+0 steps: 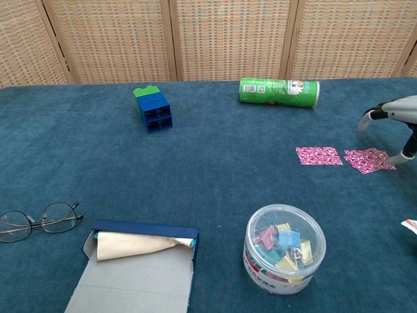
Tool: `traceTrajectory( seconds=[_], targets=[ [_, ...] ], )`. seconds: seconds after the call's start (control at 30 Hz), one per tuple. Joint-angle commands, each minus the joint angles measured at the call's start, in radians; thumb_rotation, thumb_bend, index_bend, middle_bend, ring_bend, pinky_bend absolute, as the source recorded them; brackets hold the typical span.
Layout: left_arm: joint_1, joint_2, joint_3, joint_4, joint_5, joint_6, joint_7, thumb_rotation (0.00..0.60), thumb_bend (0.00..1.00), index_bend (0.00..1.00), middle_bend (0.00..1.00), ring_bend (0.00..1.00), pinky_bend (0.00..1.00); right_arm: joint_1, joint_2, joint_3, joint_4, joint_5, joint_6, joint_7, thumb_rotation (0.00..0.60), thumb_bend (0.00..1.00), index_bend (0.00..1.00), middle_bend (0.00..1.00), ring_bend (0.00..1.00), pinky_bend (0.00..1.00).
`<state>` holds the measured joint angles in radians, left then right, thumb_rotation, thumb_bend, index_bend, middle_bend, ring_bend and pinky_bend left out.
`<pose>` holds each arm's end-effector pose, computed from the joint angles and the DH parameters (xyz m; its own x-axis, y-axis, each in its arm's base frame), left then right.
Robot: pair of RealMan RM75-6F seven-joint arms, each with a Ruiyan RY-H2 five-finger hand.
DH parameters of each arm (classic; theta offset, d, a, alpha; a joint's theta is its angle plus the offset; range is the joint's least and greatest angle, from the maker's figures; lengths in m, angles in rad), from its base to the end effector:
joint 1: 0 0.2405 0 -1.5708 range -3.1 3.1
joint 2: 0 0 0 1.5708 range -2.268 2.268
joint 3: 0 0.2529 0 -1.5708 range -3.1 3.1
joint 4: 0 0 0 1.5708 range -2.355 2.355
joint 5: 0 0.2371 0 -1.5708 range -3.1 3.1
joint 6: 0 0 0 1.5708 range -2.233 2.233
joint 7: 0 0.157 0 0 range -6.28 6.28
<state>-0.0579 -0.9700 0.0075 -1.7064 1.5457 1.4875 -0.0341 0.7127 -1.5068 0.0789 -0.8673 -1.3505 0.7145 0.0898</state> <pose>-0.3155 0.1731 0.1607 0.4186 0.0655 0.9058 0.9082 -0.0234 -0.4180 -0.3110 -0.4278 0.0250 0.6400 -0.3196 0.6987 -0.7677 -0.2298 0.5982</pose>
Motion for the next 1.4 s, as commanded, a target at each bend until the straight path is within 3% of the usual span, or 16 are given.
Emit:
traceTrajectory(
  seconds=[0.03,0.27,0.53,0.87,1.4],
  targets=[
    [-0.001,-0.001,0.0,0.001,0.002,0.0,-0.002,0.6,0.18,0.22,0.03,0.0,0.04,0.007,0.026,0.028,-0.077,0.02,0.017,-0.03,0.6,0.26,0.19,0.11,0.0,0.0],
    [-0.002,-0.002,0.0,0.013,0.002,-0.003,-0.016,0.6,0.18,0.22,0.03,0.0,0.04,0.029,0.02,0.083,-0.187,0.099,0.024,-0.122,0.6,0.26,0.22,0.11,0.0,0.0],
    [0.0,-0.004,0.0,0.033,-0.001,-0.002,-0.04,0.6,0.18,0.22,0.03,0.0,0.04,0.061,-0.047,0.114,-0.182,0.192,0.006,-0.223,0.6,0.26,0.24,0.11,0.0,0.0],
    [0.0,-0.009,0.0,0.056,-0.007,-0.009,-0.061,0.6,0.18,0.22,0.03,0.0,0.04,0.072,-0.105,0.107,-0.132,0.252,-0.005,-0.297,0.6,0.26,0.24,0.11,0.0,0.0],
    [-0.001,-0.01,0.0,0.052,-0.006,-0.01,-0.053,0.6,0.18,0.22,0.03,0.0,0.04,0.061,-0.138,0.092,-0.065,0.241,-0.008,-0.272,0.6,0.26,0.24,0.11,0.0,0.0]
  ],
)
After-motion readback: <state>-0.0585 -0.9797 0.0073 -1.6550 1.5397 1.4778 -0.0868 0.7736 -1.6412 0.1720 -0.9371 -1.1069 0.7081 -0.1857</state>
